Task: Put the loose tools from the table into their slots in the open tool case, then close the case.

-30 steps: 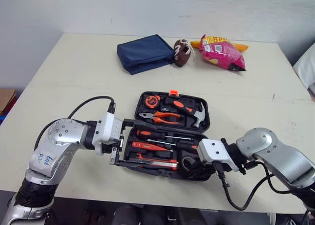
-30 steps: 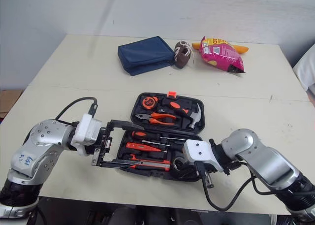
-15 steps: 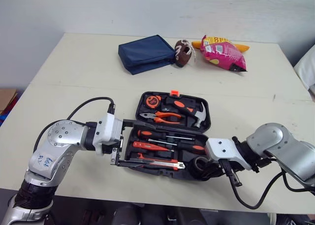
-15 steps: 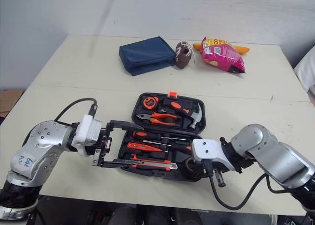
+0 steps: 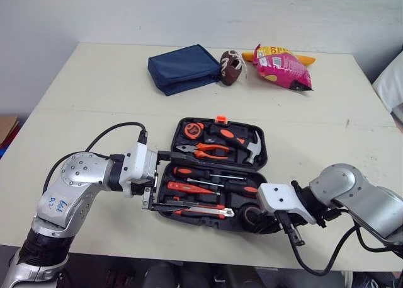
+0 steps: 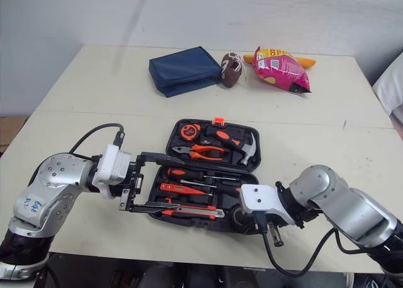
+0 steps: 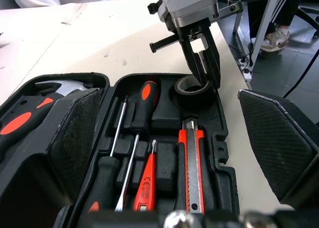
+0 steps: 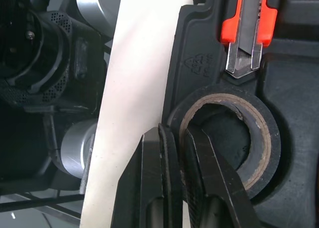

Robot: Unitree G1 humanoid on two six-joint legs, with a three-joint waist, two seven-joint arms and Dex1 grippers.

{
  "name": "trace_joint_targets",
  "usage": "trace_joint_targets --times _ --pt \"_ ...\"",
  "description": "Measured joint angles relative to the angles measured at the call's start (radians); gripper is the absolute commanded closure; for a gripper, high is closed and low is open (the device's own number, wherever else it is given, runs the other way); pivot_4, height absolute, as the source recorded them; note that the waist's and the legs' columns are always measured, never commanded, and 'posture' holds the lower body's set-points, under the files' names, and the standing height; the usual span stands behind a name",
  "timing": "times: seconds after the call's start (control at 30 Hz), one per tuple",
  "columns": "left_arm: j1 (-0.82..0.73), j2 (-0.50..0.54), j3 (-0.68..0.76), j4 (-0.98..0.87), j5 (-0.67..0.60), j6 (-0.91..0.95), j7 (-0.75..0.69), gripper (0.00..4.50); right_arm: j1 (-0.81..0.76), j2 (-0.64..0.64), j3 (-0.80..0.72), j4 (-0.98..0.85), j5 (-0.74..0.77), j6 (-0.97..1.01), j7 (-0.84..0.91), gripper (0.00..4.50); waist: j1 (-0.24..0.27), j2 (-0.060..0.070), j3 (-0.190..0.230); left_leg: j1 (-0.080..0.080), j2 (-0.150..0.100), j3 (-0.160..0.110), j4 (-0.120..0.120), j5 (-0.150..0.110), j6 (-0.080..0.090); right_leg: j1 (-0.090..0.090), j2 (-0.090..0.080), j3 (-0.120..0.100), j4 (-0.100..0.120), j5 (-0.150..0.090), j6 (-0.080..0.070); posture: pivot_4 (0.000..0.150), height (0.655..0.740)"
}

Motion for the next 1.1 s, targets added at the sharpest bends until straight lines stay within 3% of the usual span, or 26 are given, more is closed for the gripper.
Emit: trace_joint_targets --times 0.47,1.1 --pt "-0.003 -0.019 -0.01 0.0 0.011 0.004 0.027 0.0 -0.043 0.039 0.0 0.021 0.037 0.116 -0.002 4.48 0.001 -0.003 -0.001 0.002 0.0 0.0 -0.002 0.003 0.001 0.0 0.0 -0.001 0.001 0.003 -0.004 0.15 0.74" --pt "0.002 -0.024 -0.013 -0.004 0.017 0.003 0.04 0.0 -0.055 0.021 0.032 0.037 0.0 0.078 -0.007 4.48 0.002 -0.003 0.0 -0.001 0.0 0.0 -0.002 0.003 0.001 -0.002 0.0 -0.001 0.0 0.003 -0.004 0.15 0.74"
